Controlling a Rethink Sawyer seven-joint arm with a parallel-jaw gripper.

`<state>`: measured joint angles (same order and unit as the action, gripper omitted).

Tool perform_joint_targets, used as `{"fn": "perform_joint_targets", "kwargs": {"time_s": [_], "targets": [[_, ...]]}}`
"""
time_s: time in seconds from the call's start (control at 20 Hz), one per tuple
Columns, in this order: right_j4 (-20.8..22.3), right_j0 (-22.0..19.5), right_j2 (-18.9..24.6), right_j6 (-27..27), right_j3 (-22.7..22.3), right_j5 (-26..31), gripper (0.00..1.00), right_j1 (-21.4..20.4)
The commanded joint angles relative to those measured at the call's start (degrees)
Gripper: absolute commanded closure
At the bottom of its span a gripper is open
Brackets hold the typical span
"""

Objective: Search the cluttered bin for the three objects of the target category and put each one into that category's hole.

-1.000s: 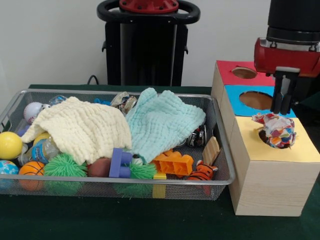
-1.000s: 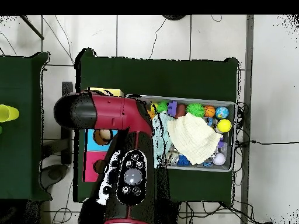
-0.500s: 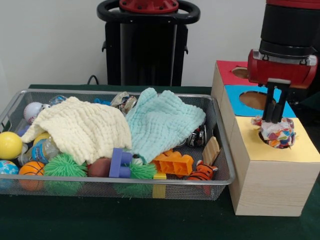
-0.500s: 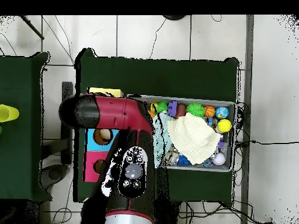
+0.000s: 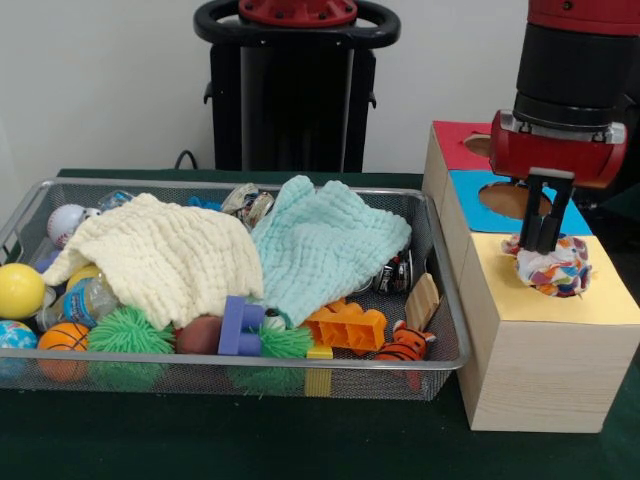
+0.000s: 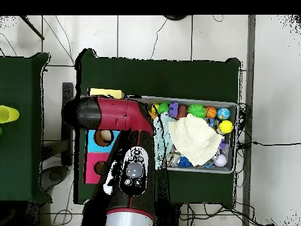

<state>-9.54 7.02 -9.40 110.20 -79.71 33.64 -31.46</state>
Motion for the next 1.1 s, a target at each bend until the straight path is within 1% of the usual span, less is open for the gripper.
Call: {"fn": "perform_joint_targets", "kwargs": {"time_s": [0.05, 0.45, 0.75, 1.1], "targets": [[-1.63, -1.11, 4.86, 8.87, -4.54, 1.65, 1.00, 2.92], [-1.85, -1.52, 6.41, 9.04, -6.69, -2.92, 1.00, 4.21], [-1.16, -0.84, 6.10, 10.35, -7.14, -7.47, 1.00, 5.98], [-2.57, -0.97, 7.35, 10.66, -7.22, -8.38, 1.00, 7.10]]}}
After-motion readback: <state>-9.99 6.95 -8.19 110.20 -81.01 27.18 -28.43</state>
